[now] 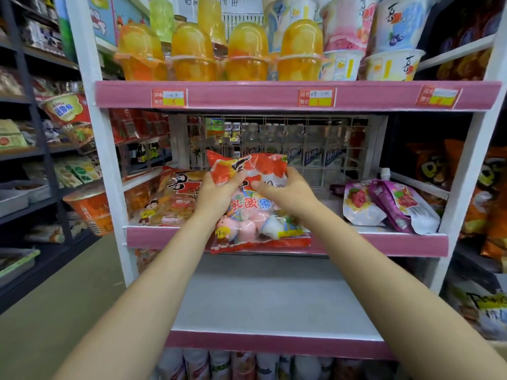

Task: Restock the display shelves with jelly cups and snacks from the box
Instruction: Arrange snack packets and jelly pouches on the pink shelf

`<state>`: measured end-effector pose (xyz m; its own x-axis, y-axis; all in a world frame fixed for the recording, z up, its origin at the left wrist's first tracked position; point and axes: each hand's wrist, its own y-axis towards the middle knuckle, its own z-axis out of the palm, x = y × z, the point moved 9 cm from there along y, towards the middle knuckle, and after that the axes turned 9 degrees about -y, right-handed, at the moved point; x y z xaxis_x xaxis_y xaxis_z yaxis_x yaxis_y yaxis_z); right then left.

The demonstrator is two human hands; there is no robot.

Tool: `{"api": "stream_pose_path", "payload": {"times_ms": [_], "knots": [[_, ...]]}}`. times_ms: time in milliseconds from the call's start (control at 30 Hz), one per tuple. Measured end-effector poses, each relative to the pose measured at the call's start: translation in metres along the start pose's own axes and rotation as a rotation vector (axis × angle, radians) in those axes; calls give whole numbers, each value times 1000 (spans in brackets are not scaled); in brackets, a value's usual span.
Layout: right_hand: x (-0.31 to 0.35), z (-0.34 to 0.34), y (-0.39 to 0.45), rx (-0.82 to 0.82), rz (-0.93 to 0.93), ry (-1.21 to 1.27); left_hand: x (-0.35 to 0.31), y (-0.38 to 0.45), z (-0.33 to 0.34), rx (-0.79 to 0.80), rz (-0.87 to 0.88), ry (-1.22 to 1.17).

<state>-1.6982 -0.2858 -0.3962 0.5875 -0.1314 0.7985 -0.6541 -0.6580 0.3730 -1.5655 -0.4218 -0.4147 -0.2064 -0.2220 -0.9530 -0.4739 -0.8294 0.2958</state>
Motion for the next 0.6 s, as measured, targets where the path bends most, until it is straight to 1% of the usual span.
{"api": "stream_pose_path", "payload": {"times_ms": [100,233,300,367,467,533,600], "knots": [[1,-5,4,-63,-33,42,-5,-4,2,43,48,-9],[-6,-12,10,-82,-23,81,-8,-17,14,261,199,65],[-12,-10,16,-66,31,100,-7,-20,19,328,257,167],[-17,-6,25,-72,74,82,0,-16,25,370,256,302],[-22,-2,37,-93,98,16,11,-11,29,369,189,546],[-23,0,42,-116,82,-40,14,-6,29,337,158,672],[-22,0,43,-142,53,-103,16,4,31,316,156,865]]}}
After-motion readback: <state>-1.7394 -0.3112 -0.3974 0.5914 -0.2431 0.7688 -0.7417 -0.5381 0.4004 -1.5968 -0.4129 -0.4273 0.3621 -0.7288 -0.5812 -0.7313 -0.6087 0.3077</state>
